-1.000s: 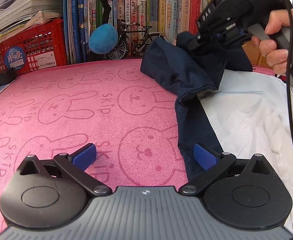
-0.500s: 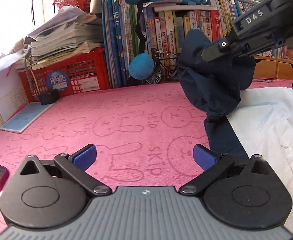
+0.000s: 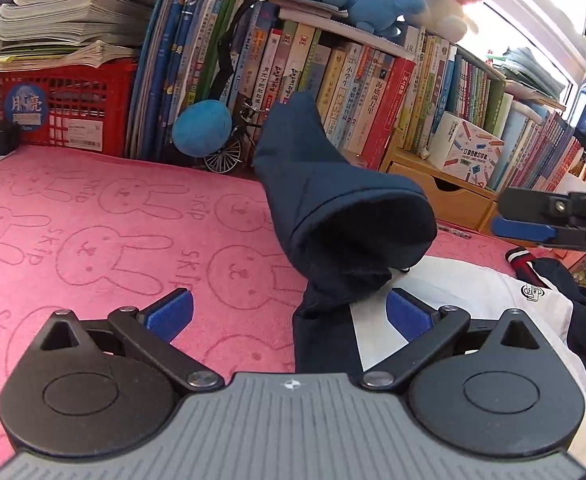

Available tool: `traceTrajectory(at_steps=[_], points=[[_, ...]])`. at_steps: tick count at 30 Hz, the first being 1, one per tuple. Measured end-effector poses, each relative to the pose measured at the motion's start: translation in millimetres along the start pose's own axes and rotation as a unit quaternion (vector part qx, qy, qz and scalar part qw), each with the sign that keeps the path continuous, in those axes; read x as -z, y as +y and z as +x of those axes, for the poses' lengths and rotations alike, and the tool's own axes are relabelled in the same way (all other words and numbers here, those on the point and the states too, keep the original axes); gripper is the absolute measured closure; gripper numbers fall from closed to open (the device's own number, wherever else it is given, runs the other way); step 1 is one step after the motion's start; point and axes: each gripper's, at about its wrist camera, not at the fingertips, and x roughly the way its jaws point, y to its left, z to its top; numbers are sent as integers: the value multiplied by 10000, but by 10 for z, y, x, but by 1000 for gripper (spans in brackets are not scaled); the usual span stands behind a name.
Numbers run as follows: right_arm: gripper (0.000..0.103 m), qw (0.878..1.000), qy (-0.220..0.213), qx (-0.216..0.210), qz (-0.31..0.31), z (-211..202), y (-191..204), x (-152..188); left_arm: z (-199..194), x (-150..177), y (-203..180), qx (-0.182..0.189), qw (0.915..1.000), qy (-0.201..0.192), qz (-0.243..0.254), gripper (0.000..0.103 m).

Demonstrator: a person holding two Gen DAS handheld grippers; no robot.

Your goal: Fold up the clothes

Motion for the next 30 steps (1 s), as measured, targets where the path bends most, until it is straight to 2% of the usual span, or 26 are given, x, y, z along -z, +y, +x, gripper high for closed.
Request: traceTrajectory(at_steps=[2,3,5,6,7,8,9,10,11,12,16,17,20,23,24,27,30], points=[[18,9921,-364,1202,67,-353,-373,106,233,-64,-87,-122,9998,118,-46,0],[16,9834,-520,1737,44,-522,-550,171,339,-90,-114,-208,9996,166,-91,0],[15,9662,-518,2524,11,-785,-883,331,539,-142,-158,-398,9987,253,-179,0],[15,9586,-427,2814,49,-856,-1002,418,568,-167,-118,-609,9977,234,-206,1],[15,9501,-336,3101,87,-926,-1120,505,597,-191,-79,-820,9961,215,-234,9],[15,9474,-270,3187,129,-991,-1209,593,626,-216,-39,-1031,9941,197,-261,15],[14,9462,-241,3222,165,-1086,-1282,694,655,-241,0,-1240,9917,178,-289,31],[14,9443,-235,3276,208,-1144,-1321,780,685,-265,39,-1450,9888,159,-316,52],[14,9436,-228,3298,204,-1203,-1334,843,702,-298,85,-1708,9847,122,-324,63],[14,9428,-222,3319,201,-1262,-1346,905,646,-375,178,-2198,9752,-9,-244,70],[14,9444,-118,3278,219,-1425,-1329,1082,340,-570,697,-2517,9660,-174,-560,70],[14,9464,-130,3220,231,-1452,-1284,1106,276,-500,660,-2281,9722,-69,-526,69],[8,9526,-170,3026,257,-1542,-1155,1186,84,-290,549,-1564,9865,245,-419,55],[5,9558,-129,2926,269,-1661,-1051,1299,-109,-80,438,-836,9945,557,-311,27],[5,9556,-79,2931,292,-1704,-1029,1345,-173,-10,400,-593,9957,660,-274,17],[4,9550,78,2946,349,-1813,-995,1497,-365,200,289,141,9951,967,-163,14],[3,9524,219,3003,481,-1897,-1006,1665,-545,398,180,838,9885,1253,-60,7]])
